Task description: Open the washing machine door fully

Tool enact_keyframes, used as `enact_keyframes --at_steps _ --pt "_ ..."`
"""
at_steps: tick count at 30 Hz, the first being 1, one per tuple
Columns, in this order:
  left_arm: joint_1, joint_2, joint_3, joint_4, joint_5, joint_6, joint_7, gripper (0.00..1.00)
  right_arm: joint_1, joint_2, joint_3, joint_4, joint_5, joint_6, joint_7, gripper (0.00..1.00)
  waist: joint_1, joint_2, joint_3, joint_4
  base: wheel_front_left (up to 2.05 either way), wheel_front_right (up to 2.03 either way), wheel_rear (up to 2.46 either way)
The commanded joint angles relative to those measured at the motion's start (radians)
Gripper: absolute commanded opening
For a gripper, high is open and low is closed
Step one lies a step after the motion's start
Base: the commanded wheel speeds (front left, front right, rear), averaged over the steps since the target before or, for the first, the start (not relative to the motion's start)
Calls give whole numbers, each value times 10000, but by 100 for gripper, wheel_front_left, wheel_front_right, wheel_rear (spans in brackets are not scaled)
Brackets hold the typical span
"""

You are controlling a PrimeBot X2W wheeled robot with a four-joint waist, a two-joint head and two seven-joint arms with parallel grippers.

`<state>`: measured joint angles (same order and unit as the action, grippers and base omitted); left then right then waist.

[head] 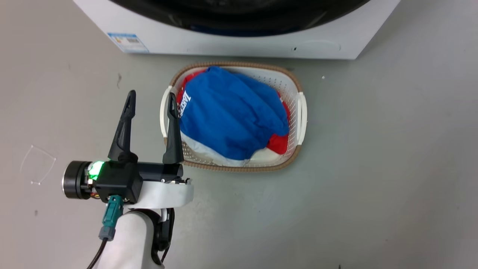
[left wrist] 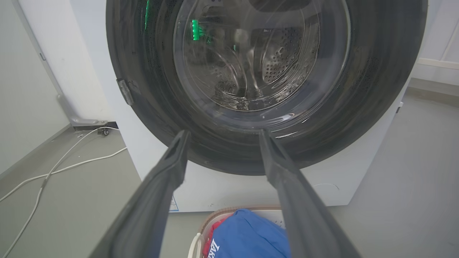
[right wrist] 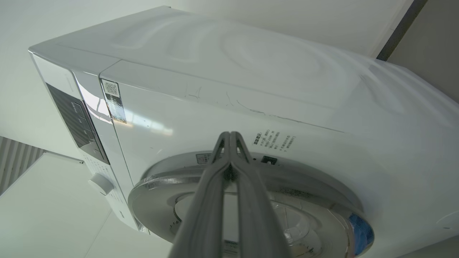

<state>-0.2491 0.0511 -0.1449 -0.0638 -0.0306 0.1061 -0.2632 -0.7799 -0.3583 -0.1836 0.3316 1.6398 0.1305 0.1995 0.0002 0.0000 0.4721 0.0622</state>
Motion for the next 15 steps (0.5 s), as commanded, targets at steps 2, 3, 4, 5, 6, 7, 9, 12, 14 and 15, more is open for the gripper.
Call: enact_keyframes --at_steps 2,3,4,5,6,7,9,12,14,15 --pt "-263 -15 2 -119 53 54 -26 100 -865 -149 236 449 -88 4 302 0 -2 0 679 167 0 0 0" --pt "-304 -14 -10 -143 47 67 -26 100 -1145 -212 322 612 -150 4 404 0 -2 0 793 183 0 0 0" --pt "-343 -14 -33 -160 25 84 -26 100 -1396 -284 430 774 -225 4 529 0 -2 0 892 207 0 0 0" --pt "-383 -14 -63 -175 -3 95 -26 100 -1633 -344 565 914 -316 4 659 0 -2 0 980 235 0 0 0" --pt "-429 -14 -98 -187 -39 115 -26 100 -1866 -384 690 1051 -382 4 790 0 -2 0 1070 261 0 0 0" --pt "-472 -15 -128 -201 -66 144 -26 100 -2101 -416 812 1162 -437 4 895 0 -2 0 1157 287 0 0 0" --pt "-505 -14 -195 -202 -93 185 -26 100 -2509 -441 1007 1341 -477 4 1158 0 -2 0 1296 345 0 0 0" --pt "-574 -14 -253 -207 -159 219 -26 100 -3028 -527 1311 1511 -652 4 1483 0 -2 0 1470 427 0 0 0" --pt "-629 -14 -274 -214 -170 240 -26 100 -3336 -540 1521 1605 -742 4 1728 0 -2 0 1565 481 0 0 0" --pt "-653 -14 -271 -215 -165 236 -26 100 -3487 -564 1627 1640 -783 4 1851 0 -2 0 1602 506 0 0 0"
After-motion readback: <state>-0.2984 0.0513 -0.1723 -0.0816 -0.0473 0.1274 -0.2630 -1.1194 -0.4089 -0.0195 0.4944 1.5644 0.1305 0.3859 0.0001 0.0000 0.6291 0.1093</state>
